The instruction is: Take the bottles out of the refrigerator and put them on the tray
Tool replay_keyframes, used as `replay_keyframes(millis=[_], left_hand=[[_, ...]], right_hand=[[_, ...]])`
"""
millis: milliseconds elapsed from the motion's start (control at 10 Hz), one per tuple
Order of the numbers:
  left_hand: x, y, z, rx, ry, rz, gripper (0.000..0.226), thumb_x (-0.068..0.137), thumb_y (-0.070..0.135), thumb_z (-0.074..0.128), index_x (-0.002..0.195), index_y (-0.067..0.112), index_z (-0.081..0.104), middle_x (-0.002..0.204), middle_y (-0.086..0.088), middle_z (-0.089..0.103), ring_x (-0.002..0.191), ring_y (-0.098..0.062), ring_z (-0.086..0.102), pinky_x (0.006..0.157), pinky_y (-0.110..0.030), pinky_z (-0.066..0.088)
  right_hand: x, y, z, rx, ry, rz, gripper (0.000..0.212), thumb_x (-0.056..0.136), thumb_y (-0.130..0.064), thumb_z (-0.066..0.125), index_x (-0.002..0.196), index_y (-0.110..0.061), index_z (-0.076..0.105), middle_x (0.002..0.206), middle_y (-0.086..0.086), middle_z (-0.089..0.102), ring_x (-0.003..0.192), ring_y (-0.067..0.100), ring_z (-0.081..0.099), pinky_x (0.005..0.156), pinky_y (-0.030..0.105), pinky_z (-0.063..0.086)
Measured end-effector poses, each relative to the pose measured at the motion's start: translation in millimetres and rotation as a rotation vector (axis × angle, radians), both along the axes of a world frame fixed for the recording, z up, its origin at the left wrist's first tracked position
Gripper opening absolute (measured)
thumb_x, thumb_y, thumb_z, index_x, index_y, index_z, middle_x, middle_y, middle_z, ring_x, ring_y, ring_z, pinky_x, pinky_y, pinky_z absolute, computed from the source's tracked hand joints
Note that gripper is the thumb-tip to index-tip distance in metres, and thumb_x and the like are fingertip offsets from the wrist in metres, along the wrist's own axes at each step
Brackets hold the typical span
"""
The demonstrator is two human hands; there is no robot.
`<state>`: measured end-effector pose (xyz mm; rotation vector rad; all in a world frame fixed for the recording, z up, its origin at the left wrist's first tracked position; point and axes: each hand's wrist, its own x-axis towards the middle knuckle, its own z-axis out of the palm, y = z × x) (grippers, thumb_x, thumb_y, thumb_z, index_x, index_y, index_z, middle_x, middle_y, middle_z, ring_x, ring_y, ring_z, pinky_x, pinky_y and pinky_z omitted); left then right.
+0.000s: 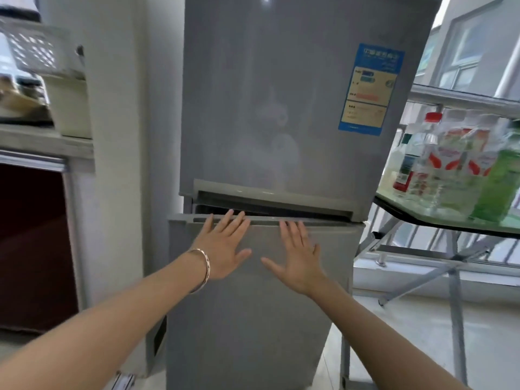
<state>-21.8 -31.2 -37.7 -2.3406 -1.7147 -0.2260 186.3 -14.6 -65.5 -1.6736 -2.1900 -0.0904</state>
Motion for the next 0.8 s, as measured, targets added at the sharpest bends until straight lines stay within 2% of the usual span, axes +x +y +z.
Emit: replay_keyframes(millis=[100,200,500,700,800], left_hand=[[-13,23,-20,0.061,0.098,0.053,0.088,0.089,0.067,0.023,0.147,0.023,-0.026,0.159,0.004,-0.025,0.146,-0.020,-0.026,0.120,-0.050,-0.008],[-11,46,-25,0.047,0.047,0.100,0.100,0.079,0.076,0.028,0.139,0.024,-0.033,0.157,0.005,-0.030,0.144,-0.019,-0.030,0.119,-0.050,-0.011],[-10,59,-24,0.009,0.070,0.135,0.114,0.072,0.078,0.040,0.145,0.025,-0.030,0.156,0.006,-0.033,0.144,-0.020,-0.030,0.118,-0.056,-0.007],[-4,46,11,-0.090,0.238,0.199,0.109,0.076,0.066,0.047,0.149,0.026,-0.023,0.159,0.006,-0.024,0.149,-0.020,-0.017,0.116,-0.059,-0.007],[-7,28,25,0.034,-0.116,0.128,0.092,0.083,0.063,0.042,0.151,0.035,-0.013,0.162,0.006,-0.015,0.150,-0.017,-0.014,0.118,-0.057,-0.004]], right_hand=[[-13,21,3,-0.064,-0.016,-0.037,0.108,0.077,-0.080,0.041,0.152,-0.029,-0.017,0.161,-0.007,-0.024,0.146,0.016,-0.027,0.113,0.068,0.007],[-22,38,7,-0.119,-0.047,-0.077,0.117,0.073,-0.078,0.051,0.151,-0.028,-0.021,0.159,-0.007,-0.030,0.144,0.017,-0.032,0.110,0.072,0.008],[-29,49,4,-0.144,-0.134,-0.124,0.128,0.071,-0.074,0.059,0.146,-0.025,-0.031,0.154,-0.003,-0.040,0.141,0.023,-0.038,0.106,0.076,0.008],[-25,45,26,-0.244,-0.149,-0.091,0.128,0.071,-0.065,0.068,0.149,-0.028,-0.026,0.158,-0.004,-0.032,0.145,0.021,-0.031,0.110,0.071,0.011],[-9,17,32,-0.163,0.092,0.074,0.115,0.075,-0.058,0.068,0.152,-0.038,-0.015,0.162,-0.004,-0.021,0.150,0.016,-0.018,0.118,0.057,0.012]])
